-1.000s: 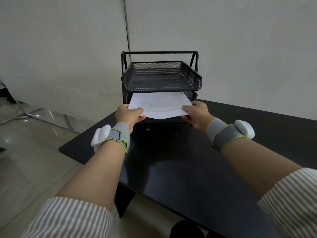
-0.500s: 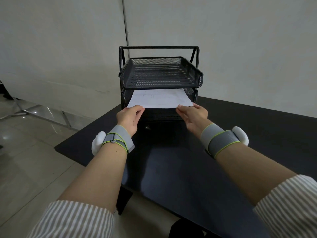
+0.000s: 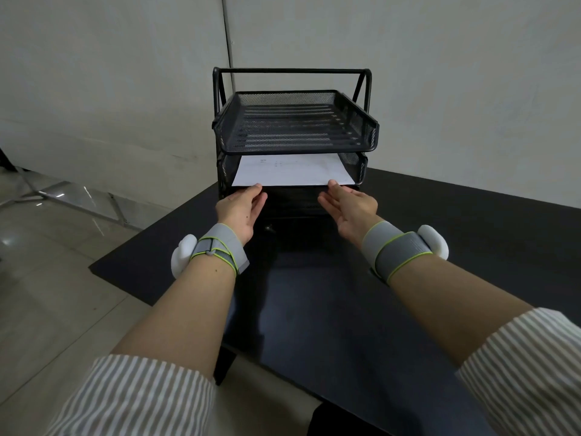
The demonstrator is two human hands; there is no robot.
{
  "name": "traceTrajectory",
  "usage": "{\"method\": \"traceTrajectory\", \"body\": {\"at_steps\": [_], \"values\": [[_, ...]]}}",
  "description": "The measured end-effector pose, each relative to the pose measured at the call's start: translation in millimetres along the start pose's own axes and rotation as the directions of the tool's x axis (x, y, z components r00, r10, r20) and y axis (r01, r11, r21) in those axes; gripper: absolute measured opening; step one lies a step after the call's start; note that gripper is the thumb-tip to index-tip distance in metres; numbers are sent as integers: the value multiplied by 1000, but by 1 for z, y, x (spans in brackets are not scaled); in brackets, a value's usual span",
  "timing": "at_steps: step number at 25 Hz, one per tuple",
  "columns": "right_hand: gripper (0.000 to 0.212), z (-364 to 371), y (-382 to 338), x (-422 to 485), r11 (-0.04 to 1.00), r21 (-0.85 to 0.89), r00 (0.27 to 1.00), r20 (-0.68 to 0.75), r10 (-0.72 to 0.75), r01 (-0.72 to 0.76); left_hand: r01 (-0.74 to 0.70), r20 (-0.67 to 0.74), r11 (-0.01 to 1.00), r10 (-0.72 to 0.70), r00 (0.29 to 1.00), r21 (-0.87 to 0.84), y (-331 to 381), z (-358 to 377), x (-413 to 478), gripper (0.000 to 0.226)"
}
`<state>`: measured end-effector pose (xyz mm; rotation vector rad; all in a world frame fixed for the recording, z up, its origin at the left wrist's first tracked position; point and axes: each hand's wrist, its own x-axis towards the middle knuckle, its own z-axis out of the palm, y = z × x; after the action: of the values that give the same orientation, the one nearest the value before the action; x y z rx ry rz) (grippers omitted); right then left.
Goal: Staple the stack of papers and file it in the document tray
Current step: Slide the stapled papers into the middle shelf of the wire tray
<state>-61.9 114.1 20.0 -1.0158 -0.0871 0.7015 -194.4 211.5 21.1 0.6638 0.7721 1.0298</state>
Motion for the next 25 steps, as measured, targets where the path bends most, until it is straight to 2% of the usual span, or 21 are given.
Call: {"method": "traceTrajectory", "body": {"at_steps": [2,6,10,17,23,25], "values": [[17,2,1,0,1000,6,1000,4,8,-8,8,-14,1000,-8,1000,11,-1,1,4,16],[36,8,3,1,999,-11,999,8,38,-38,33,-39,999,-32,999,29,-2,3,10,17],[41,16,-1,5,998,-7,998,-12,64,-64,63,-57,998,-62,996,16,-1,5,13,16],[11,15,-5,11,990,-104,995,-16,97,-98,61,-67,998,-60,996,22,-3,8,14,17],[18,3,-7,1,955,-289,991,98,96,-64,86,-51,995,-84,995,42,-9,6,3,20],[28,-3,-8,-4,923,-381,989,113,99,-49,116,-34,992,-114,993,52,-14,5,-3,22]]}}
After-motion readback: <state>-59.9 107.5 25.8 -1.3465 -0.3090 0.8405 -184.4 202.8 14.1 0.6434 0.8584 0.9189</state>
